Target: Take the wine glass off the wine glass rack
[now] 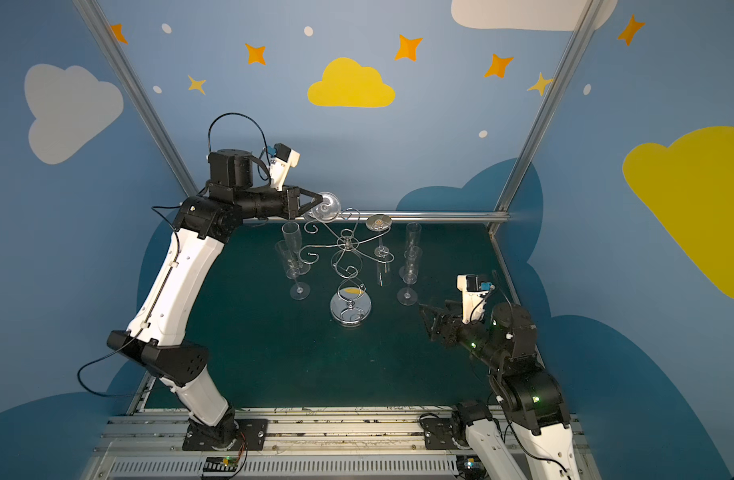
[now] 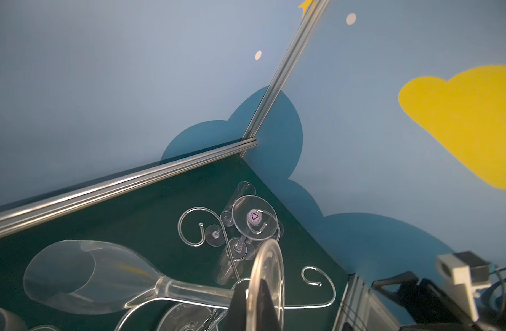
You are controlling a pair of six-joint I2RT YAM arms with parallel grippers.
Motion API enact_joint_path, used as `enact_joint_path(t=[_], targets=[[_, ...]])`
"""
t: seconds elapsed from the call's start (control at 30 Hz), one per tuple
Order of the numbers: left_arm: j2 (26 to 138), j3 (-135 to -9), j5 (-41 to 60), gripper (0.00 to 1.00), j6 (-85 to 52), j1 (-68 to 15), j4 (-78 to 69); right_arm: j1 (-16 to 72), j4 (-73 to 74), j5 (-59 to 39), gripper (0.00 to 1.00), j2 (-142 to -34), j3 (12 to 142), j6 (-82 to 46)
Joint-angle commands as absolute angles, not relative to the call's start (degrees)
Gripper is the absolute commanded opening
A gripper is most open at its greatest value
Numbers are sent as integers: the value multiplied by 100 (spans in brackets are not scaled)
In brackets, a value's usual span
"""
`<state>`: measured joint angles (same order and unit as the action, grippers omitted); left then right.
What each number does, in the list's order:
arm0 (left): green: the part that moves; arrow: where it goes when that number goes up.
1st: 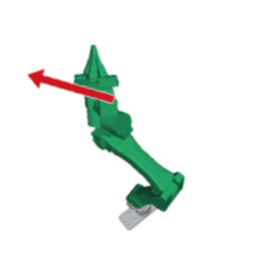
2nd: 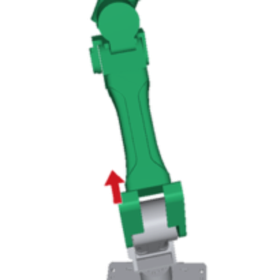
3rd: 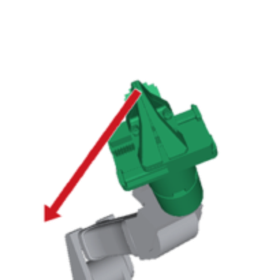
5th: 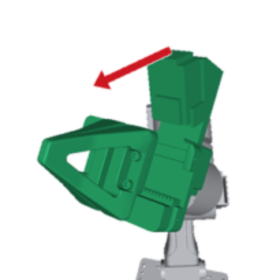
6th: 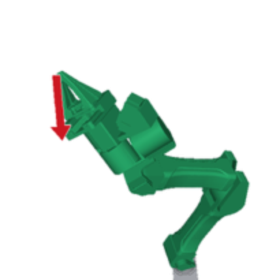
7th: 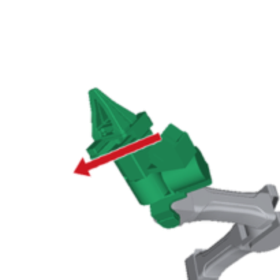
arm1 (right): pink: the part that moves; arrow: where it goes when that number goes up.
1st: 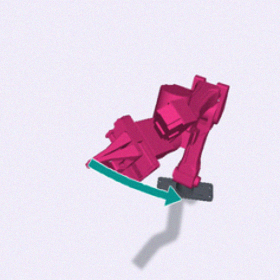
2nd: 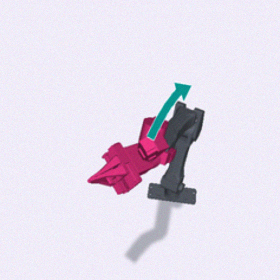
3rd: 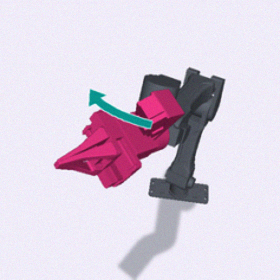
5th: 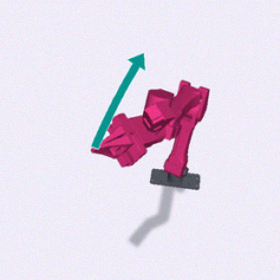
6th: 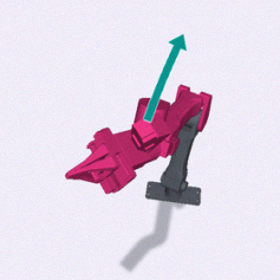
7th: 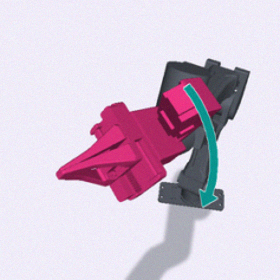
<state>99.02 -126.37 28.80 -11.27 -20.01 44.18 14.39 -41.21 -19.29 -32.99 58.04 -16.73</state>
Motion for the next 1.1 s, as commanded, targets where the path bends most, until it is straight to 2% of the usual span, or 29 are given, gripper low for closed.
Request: enact_joint_path(t=[0.0,0.17,0.3,0.47,0.57,0.8,1.07], targets=[[9469,-12509,1968,3,-4,-2388,4436,1459,-3841,-2192,81,-3537,6227,-1673],[8695,-11583,660,3,884,-3088,3747,1459,-3455,-2597,81,-3996,6850,-1836],[7901,-10424,-440,3,1963,-3893,2651,1459,-3106,-2940,81,-4372,7262,-2058],[6917,-8652,-1419,3,4175,-5162,657,1467,-2570,-3479,81,-4715,7542,-2488],[6653,-8067,-2010,3,5284,-5776,-229,1509,-2325,-3710,81,-4860,7650,-2698],[6565,-7012,-2530,3,7516,-6810,-1618,1781,-2270,-4131,80,-5217,7910,-2781],[6741,-6503,-2519,3,8402,-7103,-2186,2399,-2697,-4074,77,-5514,8177,-2320]])
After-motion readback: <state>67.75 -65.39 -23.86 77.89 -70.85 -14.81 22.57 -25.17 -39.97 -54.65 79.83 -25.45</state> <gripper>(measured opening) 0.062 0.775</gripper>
